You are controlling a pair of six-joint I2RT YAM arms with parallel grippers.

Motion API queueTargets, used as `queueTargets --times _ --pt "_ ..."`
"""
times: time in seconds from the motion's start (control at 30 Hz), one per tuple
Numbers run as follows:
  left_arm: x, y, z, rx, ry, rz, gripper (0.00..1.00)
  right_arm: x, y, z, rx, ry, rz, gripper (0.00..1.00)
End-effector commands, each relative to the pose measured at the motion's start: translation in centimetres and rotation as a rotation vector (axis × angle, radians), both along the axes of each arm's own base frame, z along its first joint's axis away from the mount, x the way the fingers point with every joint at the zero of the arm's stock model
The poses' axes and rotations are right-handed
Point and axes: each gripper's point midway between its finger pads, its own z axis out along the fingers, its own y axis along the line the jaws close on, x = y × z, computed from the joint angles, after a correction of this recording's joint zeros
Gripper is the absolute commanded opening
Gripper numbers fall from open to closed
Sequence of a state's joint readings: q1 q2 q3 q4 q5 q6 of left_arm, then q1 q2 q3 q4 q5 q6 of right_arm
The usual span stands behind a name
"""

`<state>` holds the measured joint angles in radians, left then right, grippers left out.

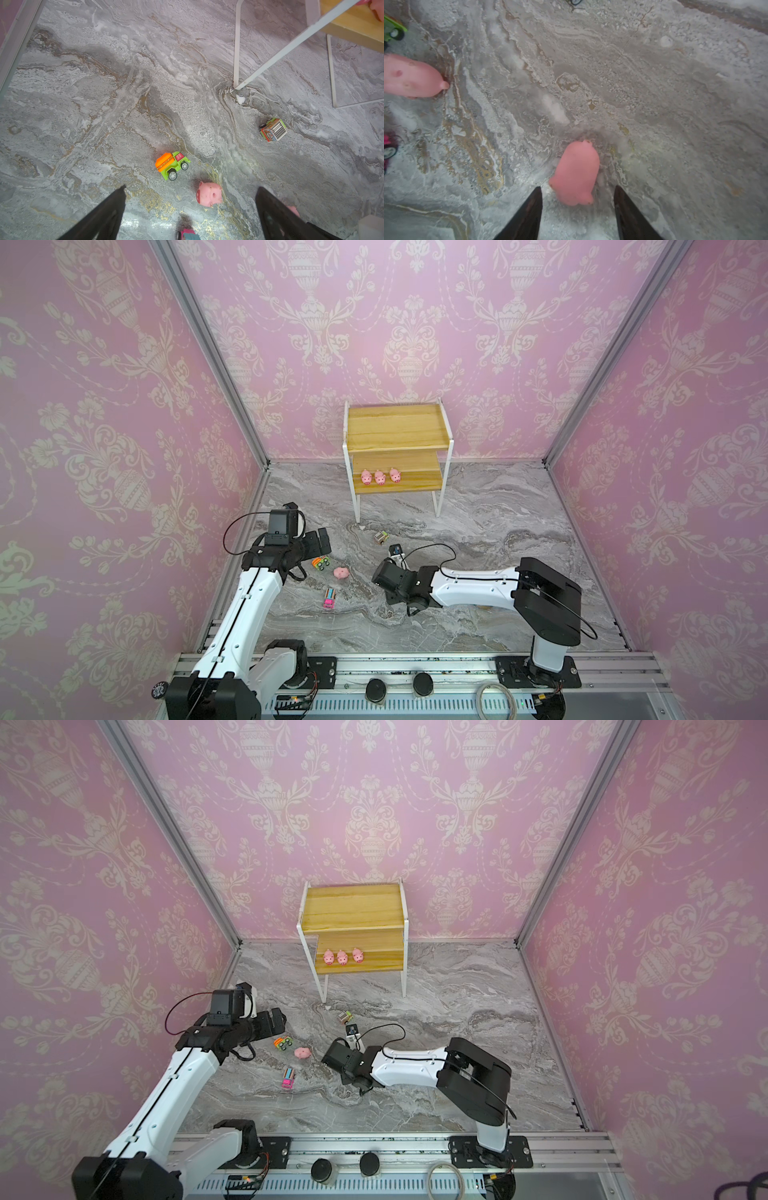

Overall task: Organize plastic toys on shelves
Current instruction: Rotate the plastic toy at the center of the table.

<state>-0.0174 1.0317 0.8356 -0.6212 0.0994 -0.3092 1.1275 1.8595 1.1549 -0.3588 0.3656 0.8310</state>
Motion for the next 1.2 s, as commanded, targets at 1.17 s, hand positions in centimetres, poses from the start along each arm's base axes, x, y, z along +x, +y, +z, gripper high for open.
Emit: queueTargets --times 1.17 --pt "-0.3 -2.2 1.2 -0.022 -0.053 -0.095 0.99 5.3 0.0 3.0 0.108 -0.143 0.687 0.46"
